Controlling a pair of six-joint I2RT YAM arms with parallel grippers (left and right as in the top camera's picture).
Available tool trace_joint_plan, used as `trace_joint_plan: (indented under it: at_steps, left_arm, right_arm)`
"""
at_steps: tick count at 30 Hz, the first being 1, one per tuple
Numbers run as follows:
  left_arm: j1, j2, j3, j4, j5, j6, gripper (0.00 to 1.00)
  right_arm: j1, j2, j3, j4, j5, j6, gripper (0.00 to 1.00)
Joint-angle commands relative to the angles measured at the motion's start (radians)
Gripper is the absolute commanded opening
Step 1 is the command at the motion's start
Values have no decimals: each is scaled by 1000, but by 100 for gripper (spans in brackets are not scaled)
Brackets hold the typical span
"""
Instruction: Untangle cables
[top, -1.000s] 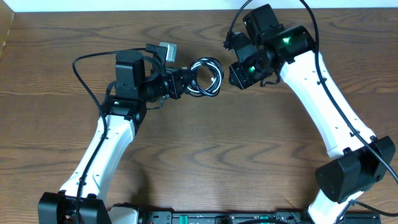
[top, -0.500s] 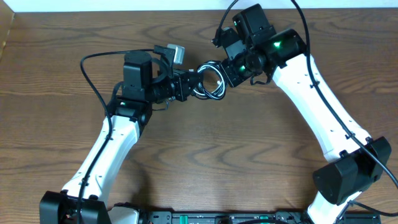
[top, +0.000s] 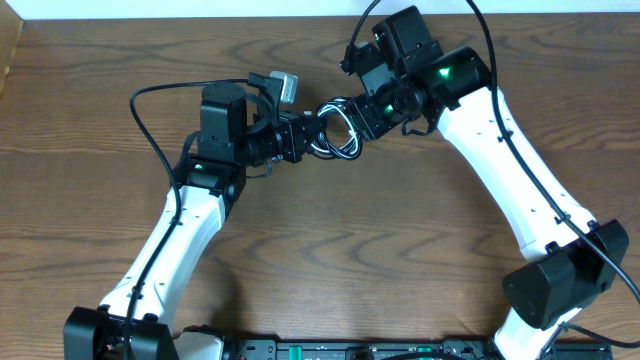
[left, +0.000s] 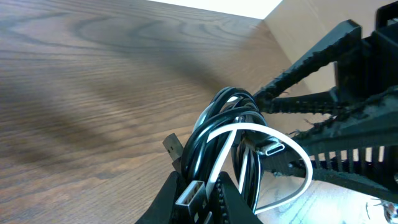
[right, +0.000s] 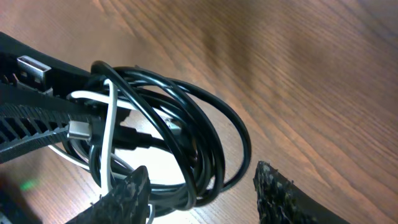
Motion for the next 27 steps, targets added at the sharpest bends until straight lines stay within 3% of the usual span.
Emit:
trace_joint_plan:
  at_steps: [1, 7, 27]
  left_arm:
    - [-4, -11, -4, -3, -33, 23, 8]
    - [-4, -11, -4, -20, -83, 36, 8]
    - [-2, -11, -4, -51, -137, 59, 8]
  right_arm:
    - [7, -29, 16, 4, 19, -2, 51]
    - [7, -29, 16, 5, 108, 28, 49]
    - [14, -33, 16, -1, -88, -30, 49]
